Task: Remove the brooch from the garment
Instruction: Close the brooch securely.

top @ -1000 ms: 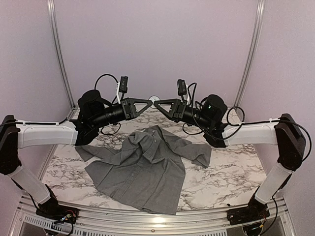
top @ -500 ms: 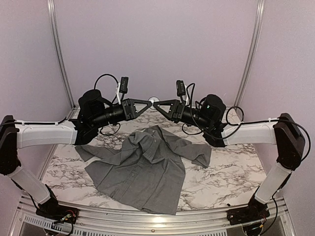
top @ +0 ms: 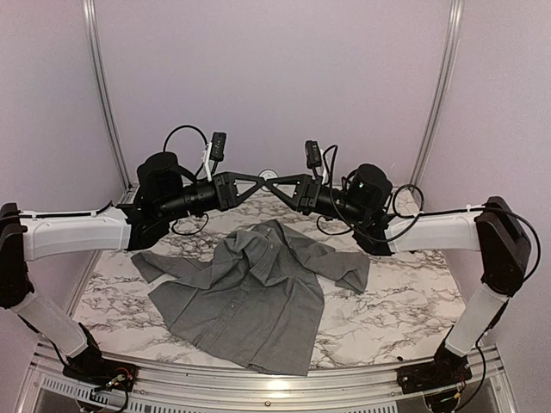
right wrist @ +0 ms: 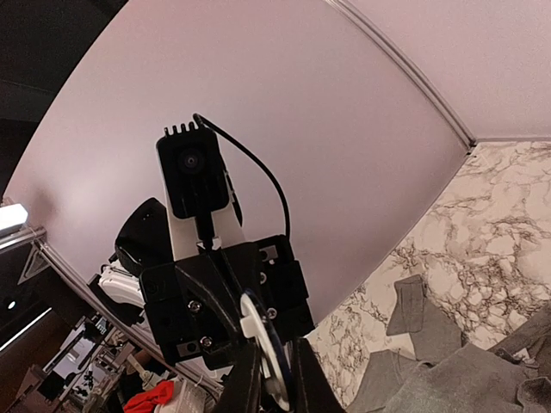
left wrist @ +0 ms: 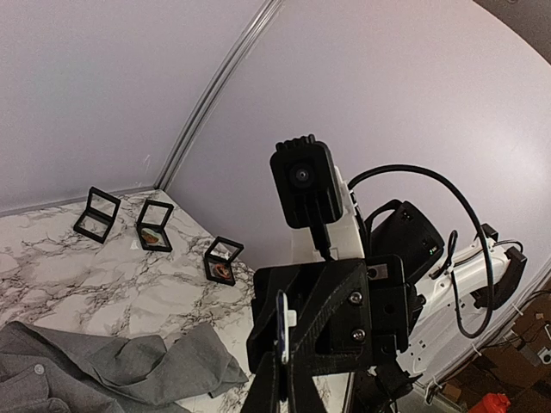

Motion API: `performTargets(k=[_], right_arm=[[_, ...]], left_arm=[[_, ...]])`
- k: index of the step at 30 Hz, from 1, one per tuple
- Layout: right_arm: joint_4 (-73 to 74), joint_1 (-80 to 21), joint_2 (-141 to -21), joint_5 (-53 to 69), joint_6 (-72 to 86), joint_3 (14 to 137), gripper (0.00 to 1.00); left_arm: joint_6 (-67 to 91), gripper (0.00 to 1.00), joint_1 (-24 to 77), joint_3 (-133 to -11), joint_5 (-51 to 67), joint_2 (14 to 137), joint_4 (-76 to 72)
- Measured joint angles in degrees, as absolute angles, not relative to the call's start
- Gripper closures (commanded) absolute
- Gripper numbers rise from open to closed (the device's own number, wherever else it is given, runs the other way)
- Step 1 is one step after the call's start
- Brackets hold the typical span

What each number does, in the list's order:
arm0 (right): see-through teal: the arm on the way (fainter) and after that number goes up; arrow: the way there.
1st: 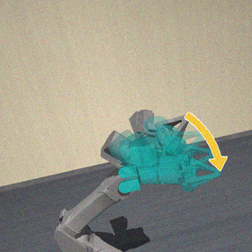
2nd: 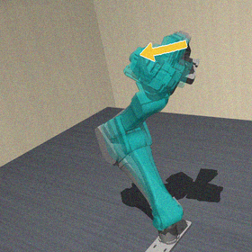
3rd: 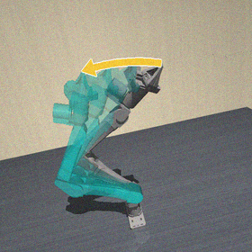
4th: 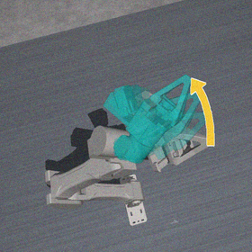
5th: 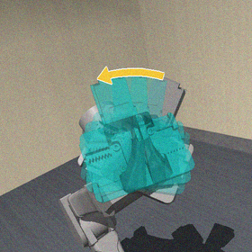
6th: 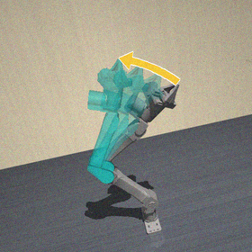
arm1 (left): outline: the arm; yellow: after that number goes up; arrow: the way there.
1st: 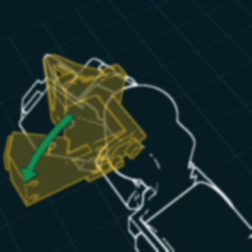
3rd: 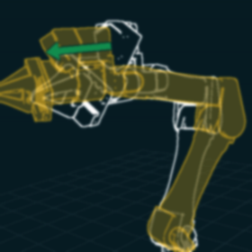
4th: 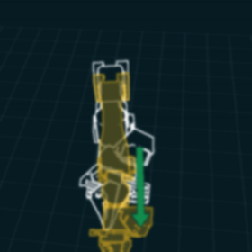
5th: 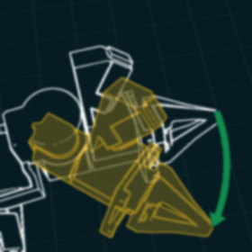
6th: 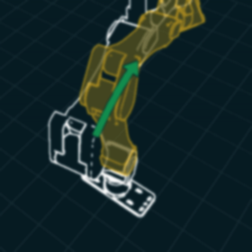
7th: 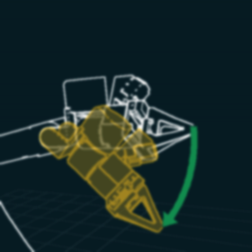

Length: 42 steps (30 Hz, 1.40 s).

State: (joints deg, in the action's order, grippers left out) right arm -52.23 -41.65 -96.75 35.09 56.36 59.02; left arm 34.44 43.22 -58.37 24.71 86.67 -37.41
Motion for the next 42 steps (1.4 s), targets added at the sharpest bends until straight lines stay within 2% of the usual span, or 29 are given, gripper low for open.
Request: performTargets(k=[42], right_arm=[[-55.2,-42.5,-96.4,30.8,56.9,57.5,0.87]], left_arm=[[44.9,1.00,44.2,-55.0,21.2,86.5,-44.2]])
